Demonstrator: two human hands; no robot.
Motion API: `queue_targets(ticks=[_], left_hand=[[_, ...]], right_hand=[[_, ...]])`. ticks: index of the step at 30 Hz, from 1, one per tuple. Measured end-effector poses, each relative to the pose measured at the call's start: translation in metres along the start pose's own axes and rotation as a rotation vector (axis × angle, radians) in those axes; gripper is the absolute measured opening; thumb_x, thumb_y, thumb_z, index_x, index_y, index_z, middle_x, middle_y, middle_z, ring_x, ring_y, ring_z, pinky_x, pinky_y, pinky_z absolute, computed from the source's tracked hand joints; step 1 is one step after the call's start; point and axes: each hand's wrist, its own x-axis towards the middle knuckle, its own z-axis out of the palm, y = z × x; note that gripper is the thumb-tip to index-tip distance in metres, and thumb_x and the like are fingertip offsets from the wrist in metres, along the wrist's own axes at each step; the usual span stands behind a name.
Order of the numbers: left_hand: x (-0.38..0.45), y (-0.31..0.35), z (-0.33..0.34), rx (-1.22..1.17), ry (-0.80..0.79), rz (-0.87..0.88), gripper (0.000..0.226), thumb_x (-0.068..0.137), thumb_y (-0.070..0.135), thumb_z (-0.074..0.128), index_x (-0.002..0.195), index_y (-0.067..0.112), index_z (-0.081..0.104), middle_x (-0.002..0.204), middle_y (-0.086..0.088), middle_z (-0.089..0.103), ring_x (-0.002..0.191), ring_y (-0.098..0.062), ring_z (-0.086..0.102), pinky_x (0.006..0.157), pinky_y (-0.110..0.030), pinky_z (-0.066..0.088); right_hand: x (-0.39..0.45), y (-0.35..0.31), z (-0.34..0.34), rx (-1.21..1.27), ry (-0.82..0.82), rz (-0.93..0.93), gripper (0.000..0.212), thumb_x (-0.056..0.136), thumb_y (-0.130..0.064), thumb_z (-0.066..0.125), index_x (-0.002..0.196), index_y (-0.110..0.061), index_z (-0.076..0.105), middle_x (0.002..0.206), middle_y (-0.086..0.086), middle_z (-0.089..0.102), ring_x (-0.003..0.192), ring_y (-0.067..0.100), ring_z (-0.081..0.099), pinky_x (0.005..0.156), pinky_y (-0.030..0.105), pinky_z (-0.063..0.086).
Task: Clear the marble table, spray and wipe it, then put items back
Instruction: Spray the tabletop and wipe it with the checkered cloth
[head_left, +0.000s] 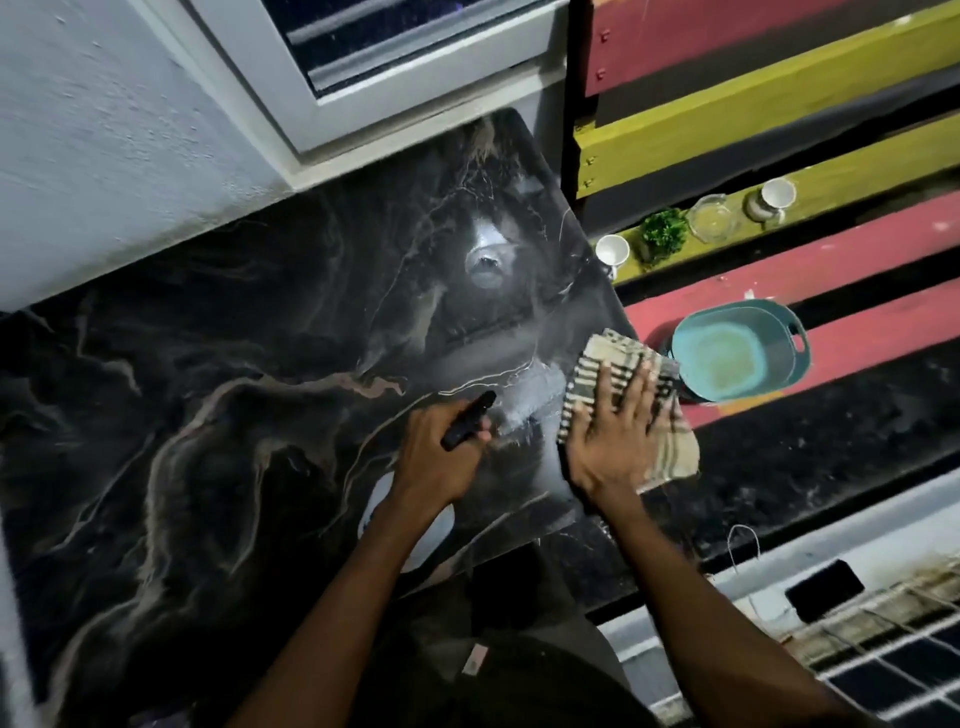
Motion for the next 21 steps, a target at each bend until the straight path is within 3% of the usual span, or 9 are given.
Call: queue_targets(ticks=[2, 6, 9, 12, 14, 16, 19, 21], left_hand=[[-0.001, -0.002, -0.004, -0.008, 0.036, -0.017, 0.014, 0.072, 0.017, 0.059, 0.075, 0.025, 0.069, 0.069, 0.003, 0.07, 0.065, -0.018, 0.069, 0.056, -0.043, 0.058], [-0.008, -0.006, -0.016, 0.03, 0.113, 0.024, 0.011, 0.069, 0.007, 0.058, 0.07, 0.013, 0.067, 0.061, -0.009, 0.066, 0.055, -0.021, 0.059, 0.053, -0.046, 0.051], [-0.015, -0.009, -0.028, -0.009, 0.165, 0.026, 0.017, 0.071, 0.005, 0.059, 0.074, 0.016, 0.071, 0.064, 0.002, 0.071, 0.059, -0.018, 0.066, 0.054, -0.037, 0.053], [-0.02, -0.015, -0.04, -0.031, 0.204, -0.024, 0.013, 0.074, 0.011, 0.06, 0.075, 0.019, 0.07, 0.065, 0.003, 0.071, 0.058, -0.016, 0.066, 0.051, -0.039, 0.054], [-0.023, -0.021, -0.044, -0.037, 0.242, -0.085, 0.014, 0.077, 0.008, 0.062, 0.074, 0.02, 0.068, 0.067, 0.003, 0.07, 0.058, -0.014, 0.066, 0.052, -0.046, 0.057], [-0.026, -0.025, -0.045, -0.067, 0.259, -0.12, 0.019, 0.078, 0.004, 0.063, 0.074, 0.022, 0.068, 0.069, 0.006, 0.07, 0.061, -0.009, 0.066, 0.054, -0.043, 0.058], [-0.036, -0.028, -0.045, -0.108, 0.283, -0.155, 0.019, 0.076, 0.008, 0.061, 0.077, 0.025, 0.069, 0.072, 0.005, 0.072, 0.065, -0.011, 0.069, 0.056, -0.039, 0.059], [-0.041, -0.033, -0.045, -0.135, 0.301, -0.189, 0.015, 0.073, 0.011, 0.059, 0.077, 0.021, 0.071, 0.071, -0.001, 0.073, 0.066, -0.019, 0.071, 0.054, -0.044, 0.059]], right_hand=[[0.001, -0.04, 0.006, 0.03, 0.003, -0.088, 0.072, 0.099, -0.052, 0.029, 0.164, -0.028, 0.009, 0.171, 0.019, -0.001, 0.159, 0.033, -0.004, 0.127, 0.057, -0.002], [-0.052, -0.099, 0.034, 0.034, -0.112, -0.56, 0.065, 0.102, -0.055, 0.03, 0.162, -0.032, 0.021, 0.172, 0.014, -0.004, 0.159, 0.029, -0.009, 0.127, 0.052, -0.006], [-0.081, -0.092, 0.047, 0.058, -0.178, -0.792, 0.066, 0.102, -0.051, 0.035, 0.162, -0.027, 0.026, 0.173, 0.005, 0.001, 0.16, 0.023, -0.003, 0.128, 0.051, 0.001], [-0.068, -0.052, 0.038, 0.041, -0.166, -0.775, 0.066, 0.101, -0.051, 0.038, 0.162, -0.038, 0.017, 0.173, 0.0, 0.004, 0.16, 0.018, 0.004, 0.128, 0.049, -0.003], [-0.041, -0.019, 0.025, -0.003, -0.121, -0.713, 0.068, 0.1, -0.051, 0.039, 0.163, -0.039, 0.015, 0.173, 0.001, 0.003, 0.16, 0.02, 0.005, 0.128, 0.052, 0.007], [-0.001, 0.005, 0.009, -0.03, -0.098, -0.592, 0.07, 0.099, -0.05, 0.038, 0.163, -0.04, 0.012, 0.173, 0.002, 0.002, 0.16, 0.021, 0.004, 0.127, 0.054, 0.013], [0.048, -0.013, -0.006, -0.046, -0.087, -0.377, 0.068, 0.101, -0.054, 0.027, 0.163, -0.039, 0.004, 0.173, 0.008, -0.004, 0.16, 0.025, -0.001, 0.126, 0.056, 0.007], [0.054, -0.053, -0.003, -0.032, -0.069, -0.251, 0.069, 0.102, -0.055, 0.023, 0.163, -0.036, 0.0, 0.171, 0.015, -0.008, 0.159, 0.03, -0.007, 0.126, 0.059, 0.003]])
